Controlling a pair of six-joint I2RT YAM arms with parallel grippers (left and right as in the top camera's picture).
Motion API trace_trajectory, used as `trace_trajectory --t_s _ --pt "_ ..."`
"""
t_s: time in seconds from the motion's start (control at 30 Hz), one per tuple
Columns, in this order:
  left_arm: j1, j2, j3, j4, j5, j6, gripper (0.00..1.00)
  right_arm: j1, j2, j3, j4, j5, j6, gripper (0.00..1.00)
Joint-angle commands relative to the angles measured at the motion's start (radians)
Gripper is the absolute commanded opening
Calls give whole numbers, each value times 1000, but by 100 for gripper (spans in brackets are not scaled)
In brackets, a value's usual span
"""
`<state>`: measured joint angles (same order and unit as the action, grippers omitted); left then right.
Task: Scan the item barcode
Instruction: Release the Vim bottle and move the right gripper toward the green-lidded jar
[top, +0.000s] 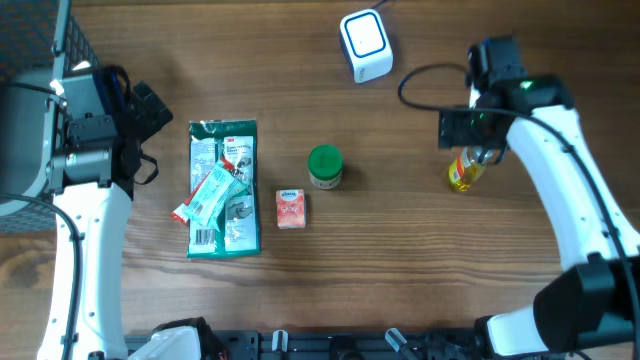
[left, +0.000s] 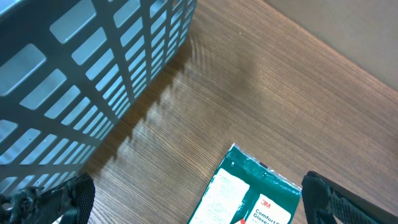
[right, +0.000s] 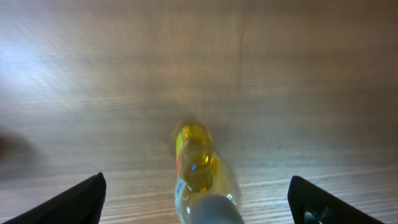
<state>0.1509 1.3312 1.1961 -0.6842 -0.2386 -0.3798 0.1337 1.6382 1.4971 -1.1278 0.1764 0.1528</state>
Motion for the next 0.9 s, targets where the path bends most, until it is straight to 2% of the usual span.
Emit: trace_trajectory --t_s 0.0,0.07,0.17,0.27,0.4,0.5,0.6,0.63,0.87 --pt "4 -1 4 3 -5 9 100 -2 -54 135 -36 -94 -11 94" --pt "4 -1 3 3 -5 9 100 -2 -65 165 -35 -246 -11 92" --pt "4 -1 4 3 -5 9 100 1 -69 164 -21 -430 11 82" --pt "4 -1 4 3 -5 9 100 34 -69 155 -17 -485 86 81" --pt "4 -1 4 3 -5 9 100 128 -68 137 5 -471 163 81" --pt "4 -1 4 3 -5 9 100 230 -63 124 19 -346 309 81" --pt "4 -1 3 3 -5 9 100 361 -45 124 19 -167 495 90" --pt "4 -1 4 3 -5 9 100 388 -40 124 25 -146 521 99" --pt "4 -1 3 3 -5 9 100 564 57 124 158 -119 776 100"
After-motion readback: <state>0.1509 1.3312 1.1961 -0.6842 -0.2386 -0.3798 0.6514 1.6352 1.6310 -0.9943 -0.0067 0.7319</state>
